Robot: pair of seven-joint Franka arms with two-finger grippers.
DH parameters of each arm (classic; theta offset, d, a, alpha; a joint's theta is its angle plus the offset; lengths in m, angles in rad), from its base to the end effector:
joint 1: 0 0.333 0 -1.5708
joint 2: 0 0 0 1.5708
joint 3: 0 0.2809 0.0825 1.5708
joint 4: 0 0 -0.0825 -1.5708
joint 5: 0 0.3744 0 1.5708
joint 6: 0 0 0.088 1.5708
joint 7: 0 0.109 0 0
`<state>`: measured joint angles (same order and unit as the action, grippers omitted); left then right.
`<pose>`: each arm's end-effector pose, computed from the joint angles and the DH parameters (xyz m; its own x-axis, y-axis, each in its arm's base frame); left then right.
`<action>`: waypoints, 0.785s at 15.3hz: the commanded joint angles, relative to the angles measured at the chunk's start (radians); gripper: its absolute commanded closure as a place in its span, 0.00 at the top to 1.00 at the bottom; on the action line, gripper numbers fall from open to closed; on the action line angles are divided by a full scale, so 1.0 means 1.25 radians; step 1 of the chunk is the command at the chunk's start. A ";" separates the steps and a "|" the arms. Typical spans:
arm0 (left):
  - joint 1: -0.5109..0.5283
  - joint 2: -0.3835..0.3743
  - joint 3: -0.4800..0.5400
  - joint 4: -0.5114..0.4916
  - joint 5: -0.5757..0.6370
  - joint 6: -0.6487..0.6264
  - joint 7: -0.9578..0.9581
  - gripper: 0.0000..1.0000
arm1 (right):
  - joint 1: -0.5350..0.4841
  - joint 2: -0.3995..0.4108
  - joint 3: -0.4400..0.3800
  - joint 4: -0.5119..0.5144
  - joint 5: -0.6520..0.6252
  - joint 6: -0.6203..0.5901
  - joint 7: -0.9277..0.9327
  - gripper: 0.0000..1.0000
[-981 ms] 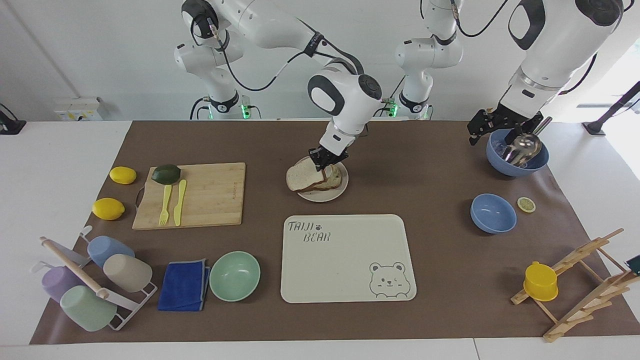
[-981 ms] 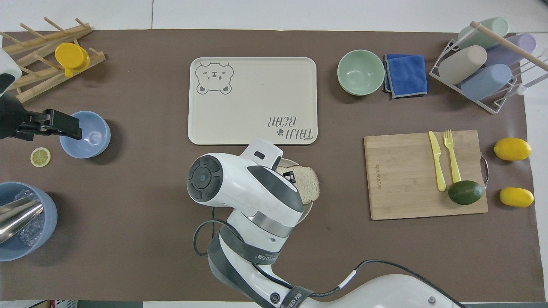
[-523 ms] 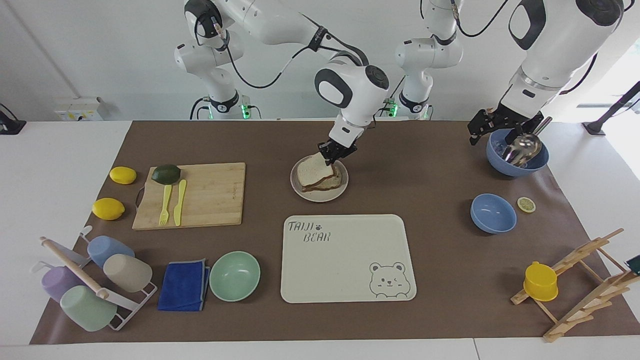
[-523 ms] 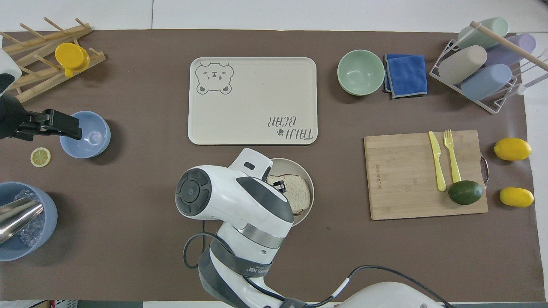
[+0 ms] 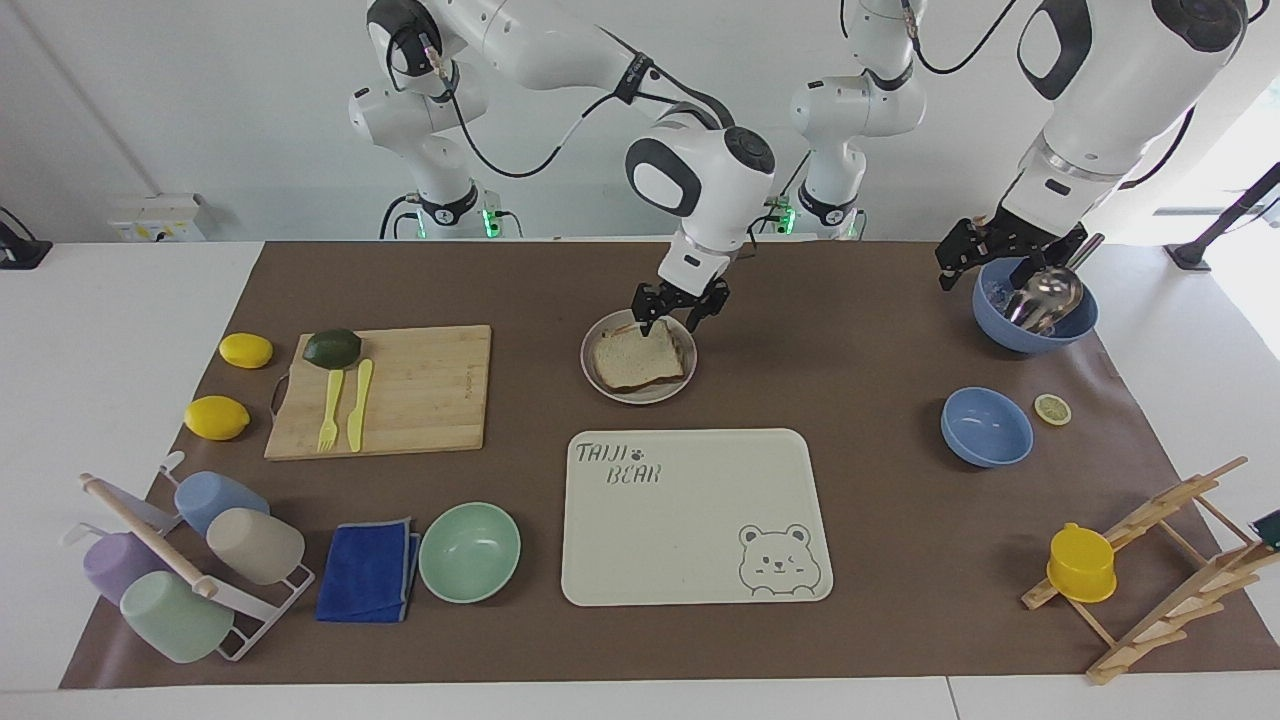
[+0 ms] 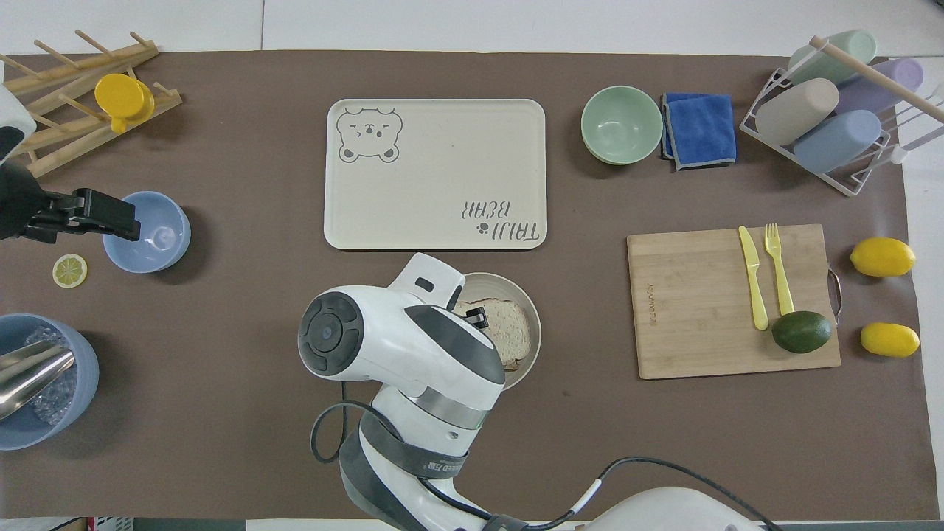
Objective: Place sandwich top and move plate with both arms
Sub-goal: 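Lower the bread slice onto the egg sandwich with the right gripper, then withdraw the right gripper while the left gripper reaches toward the plate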
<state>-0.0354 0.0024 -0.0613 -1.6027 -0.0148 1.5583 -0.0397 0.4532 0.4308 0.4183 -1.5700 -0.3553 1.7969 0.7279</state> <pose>0.5403 -0.0540 0.5703 0.9972 -0.0571 -0.0473 -0.0565 -0.9983 0.0131 0.4506 0.4451 0.3684 0.9735 0.2279 -0.0201 0.2264 -0.9469 0.2284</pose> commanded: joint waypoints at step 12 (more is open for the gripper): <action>-0.185 -0.155 -0.004 -0.431 -0.042 0.237 -0.099 1.00 | -0.208 -0.297 -0.316 0.026 0.256 -0.206 -0.413 1.00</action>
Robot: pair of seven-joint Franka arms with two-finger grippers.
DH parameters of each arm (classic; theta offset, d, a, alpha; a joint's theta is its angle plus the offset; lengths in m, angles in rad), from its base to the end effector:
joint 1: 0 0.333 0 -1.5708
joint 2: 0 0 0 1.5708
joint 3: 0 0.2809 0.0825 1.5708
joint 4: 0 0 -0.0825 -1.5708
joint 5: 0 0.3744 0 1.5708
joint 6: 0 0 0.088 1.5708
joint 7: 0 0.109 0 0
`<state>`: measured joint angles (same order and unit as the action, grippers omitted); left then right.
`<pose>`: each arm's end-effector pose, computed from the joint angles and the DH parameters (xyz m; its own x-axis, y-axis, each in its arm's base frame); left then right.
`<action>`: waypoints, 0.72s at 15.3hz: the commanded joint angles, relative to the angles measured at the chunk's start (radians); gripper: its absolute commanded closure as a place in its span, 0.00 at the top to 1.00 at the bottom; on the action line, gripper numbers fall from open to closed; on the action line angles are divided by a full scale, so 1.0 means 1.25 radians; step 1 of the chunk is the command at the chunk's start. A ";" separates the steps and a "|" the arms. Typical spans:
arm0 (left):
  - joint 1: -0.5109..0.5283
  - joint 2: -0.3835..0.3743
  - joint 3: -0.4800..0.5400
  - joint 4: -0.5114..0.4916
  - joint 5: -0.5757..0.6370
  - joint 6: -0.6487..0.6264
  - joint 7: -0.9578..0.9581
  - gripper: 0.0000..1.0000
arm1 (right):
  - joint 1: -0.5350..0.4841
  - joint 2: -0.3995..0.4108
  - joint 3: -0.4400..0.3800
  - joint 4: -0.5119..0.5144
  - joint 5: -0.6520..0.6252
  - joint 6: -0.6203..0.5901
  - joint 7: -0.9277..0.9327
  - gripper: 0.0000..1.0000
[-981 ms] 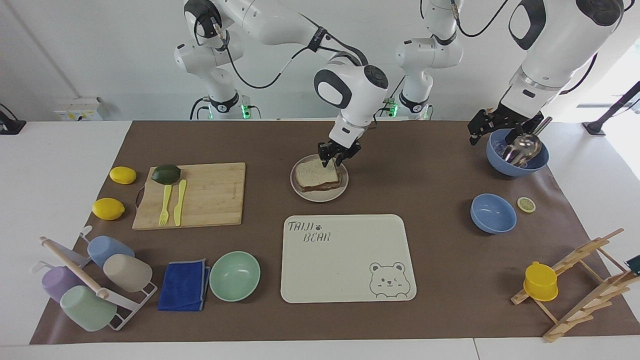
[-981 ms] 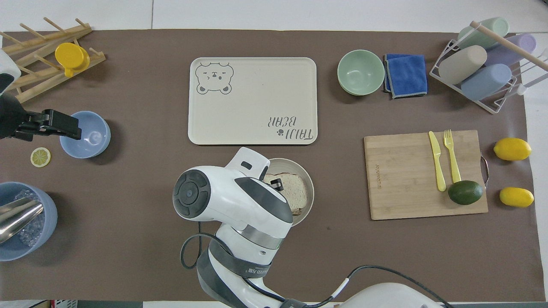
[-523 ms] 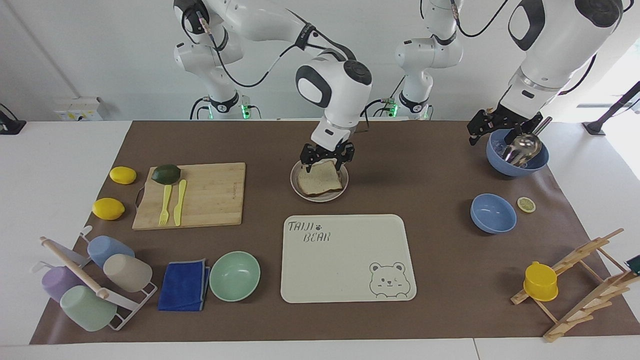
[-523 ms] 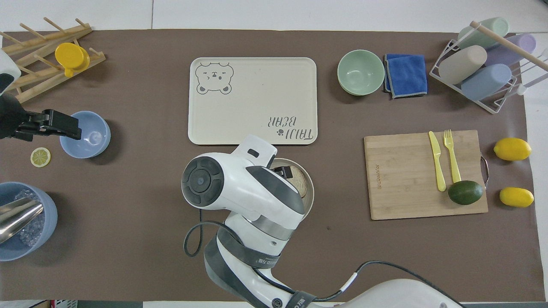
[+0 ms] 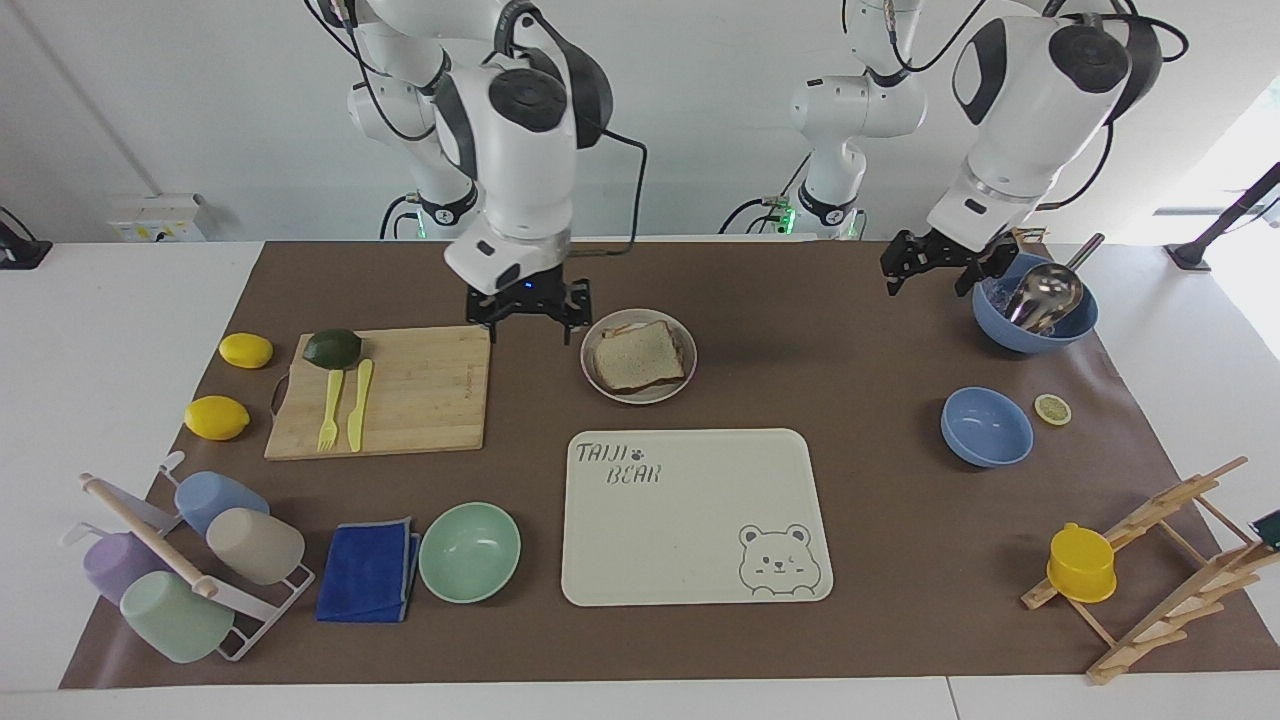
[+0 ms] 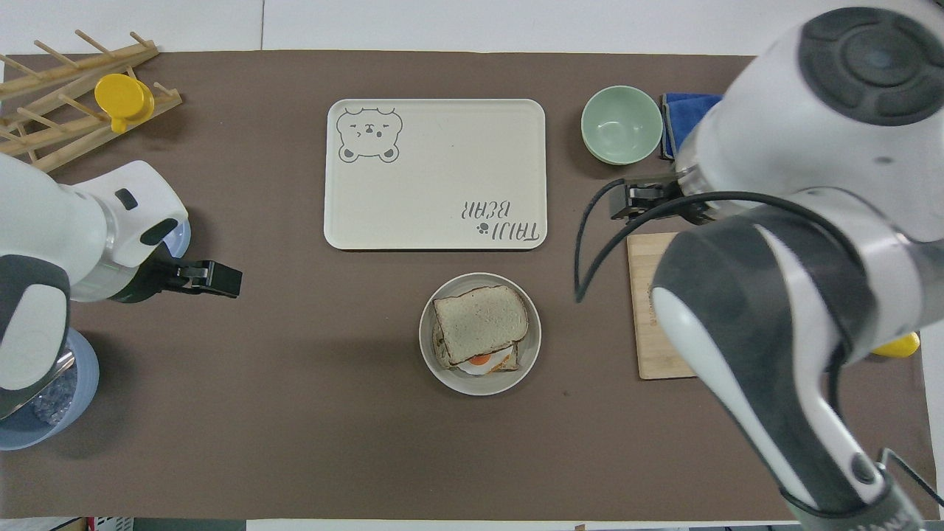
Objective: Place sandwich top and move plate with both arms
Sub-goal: 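Withdraw the right gripper while the left gripper reaches toward the plate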
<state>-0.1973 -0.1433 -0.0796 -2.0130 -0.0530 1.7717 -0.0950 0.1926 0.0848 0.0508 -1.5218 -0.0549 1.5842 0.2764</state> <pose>0.4800 -0.1426 0.4741 0.9807 -0.1672 -0.1017 -0.1650 -0.9858 0.0298 0.5536 0.1302 0.5642 0.9995 -0.0320 -0.0077 -0.0315 -0.9980 0.0547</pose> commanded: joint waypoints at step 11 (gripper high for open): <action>-0.283 0.112 0.010 -0.309 -0.268 0.585 -0.176 1.00 | -0.117 -0.097 -0.054 -0.157 -0.003 -0.091 -0.226 1.00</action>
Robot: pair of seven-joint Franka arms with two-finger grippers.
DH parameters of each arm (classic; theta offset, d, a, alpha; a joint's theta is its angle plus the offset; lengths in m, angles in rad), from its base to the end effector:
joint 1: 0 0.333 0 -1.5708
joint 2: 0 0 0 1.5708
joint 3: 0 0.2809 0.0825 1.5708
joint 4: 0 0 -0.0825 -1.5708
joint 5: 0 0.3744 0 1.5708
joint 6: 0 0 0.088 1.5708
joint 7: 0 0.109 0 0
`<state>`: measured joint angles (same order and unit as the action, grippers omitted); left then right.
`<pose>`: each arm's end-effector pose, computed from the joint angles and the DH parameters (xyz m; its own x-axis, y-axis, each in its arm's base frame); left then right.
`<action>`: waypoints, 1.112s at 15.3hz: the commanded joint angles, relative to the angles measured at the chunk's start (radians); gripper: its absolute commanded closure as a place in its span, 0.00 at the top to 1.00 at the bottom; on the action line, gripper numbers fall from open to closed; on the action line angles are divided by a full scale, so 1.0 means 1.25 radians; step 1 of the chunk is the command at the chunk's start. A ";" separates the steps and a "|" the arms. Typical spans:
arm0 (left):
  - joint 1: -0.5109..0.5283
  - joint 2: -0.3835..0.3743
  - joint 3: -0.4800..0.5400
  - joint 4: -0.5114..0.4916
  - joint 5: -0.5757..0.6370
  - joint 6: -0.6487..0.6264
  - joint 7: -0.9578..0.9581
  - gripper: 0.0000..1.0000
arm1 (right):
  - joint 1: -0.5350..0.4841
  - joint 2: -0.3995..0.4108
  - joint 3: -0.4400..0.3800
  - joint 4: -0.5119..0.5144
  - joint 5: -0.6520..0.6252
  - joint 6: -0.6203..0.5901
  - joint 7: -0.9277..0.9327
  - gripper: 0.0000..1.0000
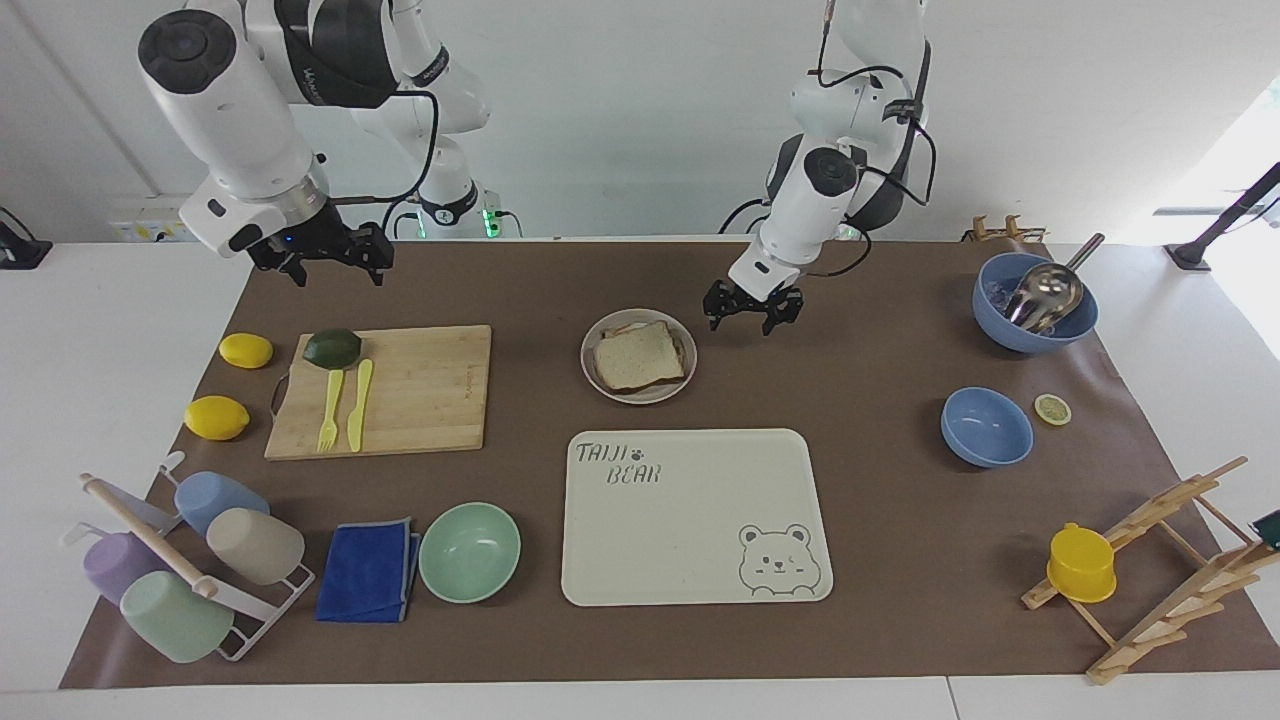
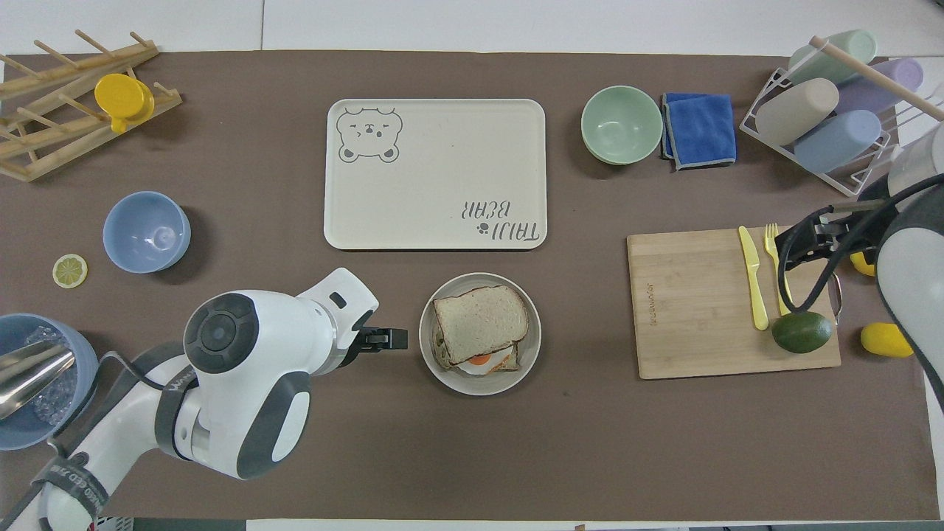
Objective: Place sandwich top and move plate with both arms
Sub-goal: 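Withdraw the right gripper while the left gripper reaches toward the plate, then grasp the rim of the white plate with the left gripper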
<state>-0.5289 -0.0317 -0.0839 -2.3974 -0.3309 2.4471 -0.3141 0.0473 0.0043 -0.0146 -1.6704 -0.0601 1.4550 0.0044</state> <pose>0.4016 -0.2831 0.3054 0.9983 -0.0544 -0.0194 -0.0485 -0.9719 0.2303 0.5267 0.0101 0.5314 0.9759 0.0206 -0.2175 0.0346 -0.9976 0.0608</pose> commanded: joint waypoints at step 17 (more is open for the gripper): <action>-0.074 0.074 0.009 0.001 -0.097 0.116 0.003 0.51 | 0.009 0.001 -0.035 0.039 0.012 0.031 -0.019 1.00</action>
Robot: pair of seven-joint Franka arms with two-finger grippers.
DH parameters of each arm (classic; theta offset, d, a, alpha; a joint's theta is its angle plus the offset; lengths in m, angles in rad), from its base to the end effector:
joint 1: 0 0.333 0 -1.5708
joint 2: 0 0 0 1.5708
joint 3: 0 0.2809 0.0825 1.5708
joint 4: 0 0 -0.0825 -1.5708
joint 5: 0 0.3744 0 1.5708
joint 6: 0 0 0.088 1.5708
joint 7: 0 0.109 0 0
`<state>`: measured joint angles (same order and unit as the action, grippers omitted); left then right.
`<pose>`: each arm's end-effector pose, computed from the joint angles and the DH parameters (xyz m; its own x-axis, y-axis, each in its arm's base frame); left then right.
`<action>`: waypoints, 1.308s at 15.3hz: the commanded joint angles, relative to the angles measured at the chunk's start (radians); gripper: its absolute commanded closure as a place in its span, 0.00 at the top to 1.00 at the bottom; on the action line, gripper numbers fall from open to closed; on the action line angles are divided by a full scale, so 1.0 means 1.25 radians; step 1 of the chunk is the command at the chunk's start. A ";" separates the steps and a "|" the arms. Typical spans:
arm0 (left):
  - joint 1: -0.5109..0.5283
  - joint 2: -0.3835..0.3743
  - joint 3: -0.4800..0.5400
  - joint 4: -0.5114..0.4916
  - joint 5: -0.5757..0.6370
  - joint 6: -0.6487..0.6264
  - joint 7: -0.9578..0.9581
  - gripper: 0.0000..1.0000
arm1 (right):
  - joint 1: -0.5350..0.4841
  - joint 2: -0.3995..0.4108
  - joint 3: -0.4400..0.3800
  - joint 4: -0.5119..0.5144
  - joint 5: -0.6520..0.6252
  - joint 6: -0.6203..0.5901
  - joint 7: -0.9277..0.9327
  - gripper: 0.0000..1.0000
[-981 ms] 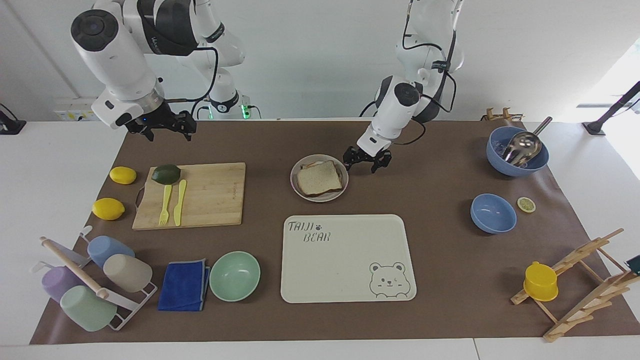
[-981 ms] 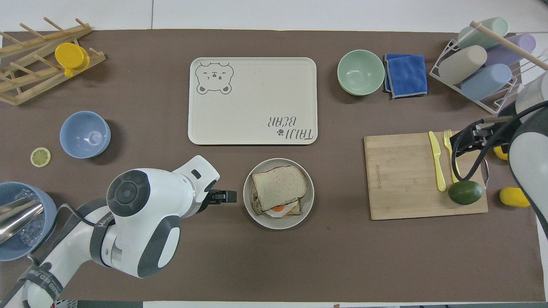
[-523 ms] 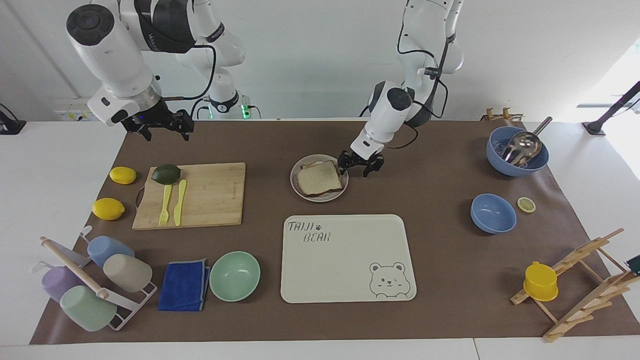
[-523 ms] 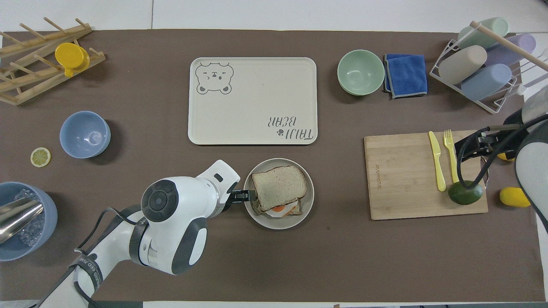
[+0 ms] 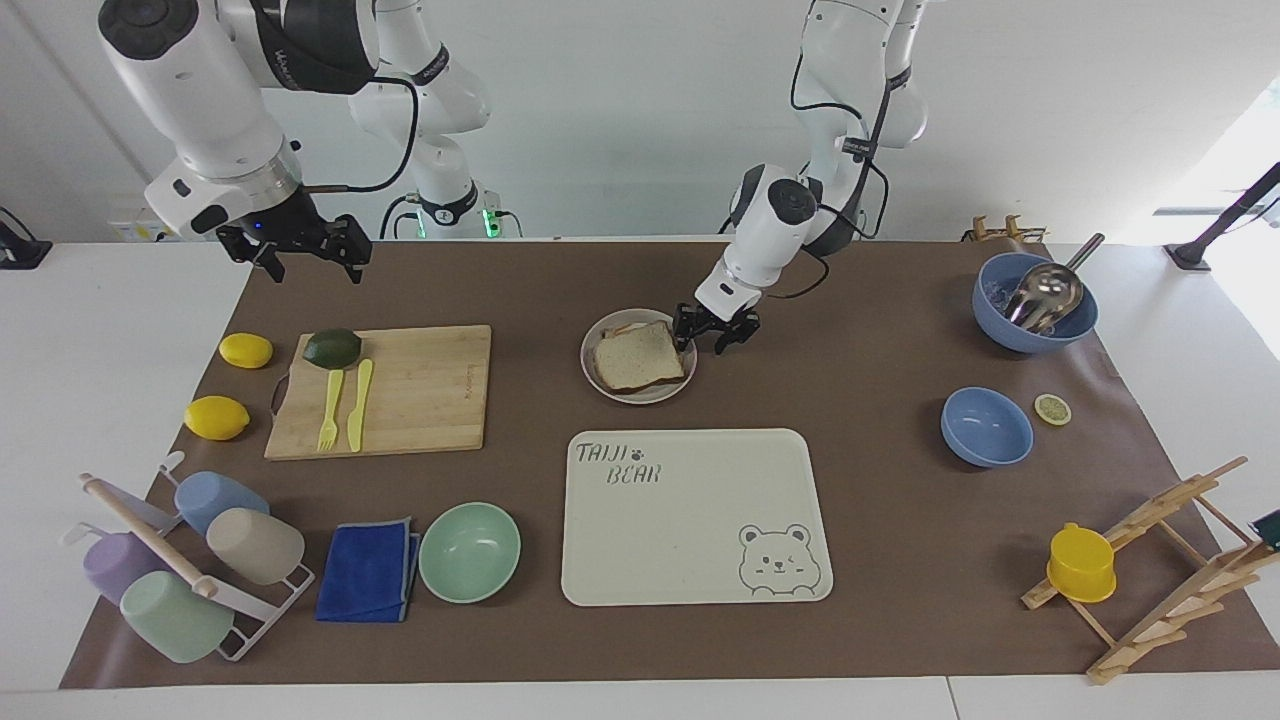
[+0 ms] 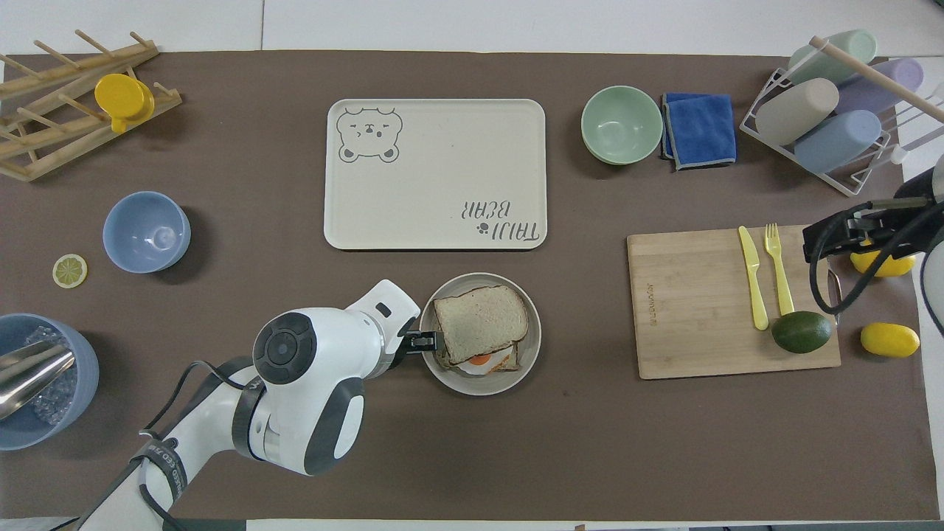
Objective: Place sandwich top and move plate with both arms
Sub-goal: 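Grasp the rim of the white plate with the left gripper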
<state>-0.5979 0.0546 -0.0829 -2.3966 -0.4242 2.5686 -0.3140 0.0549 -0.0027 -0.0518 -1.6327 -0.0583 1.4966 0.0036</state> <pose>0.3914 -0.3094 0.2741 0.9996 -0.0240 -0.0173 -0.0184 -0.9614 0.2744 0.5331 -0.0051 0.5548 0.9911 -0.0048 -0.1327 0.0030 -0.9983 0.0585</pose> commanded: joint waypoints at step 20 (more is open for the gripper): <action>0.162 0.022 0.014 0.302 -0.055 -0.359 0.074 0.00 | -0.011 0.017 -0.006 0.009 0.020 -0.019 -0.035 1.00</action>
<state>-0.4428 0.0610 -0.0656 -2.1351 -0.4588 2.2204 -0.2537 0.0529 0.0158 -0.0584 -1.6337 -0.0560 1.4896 -0.0067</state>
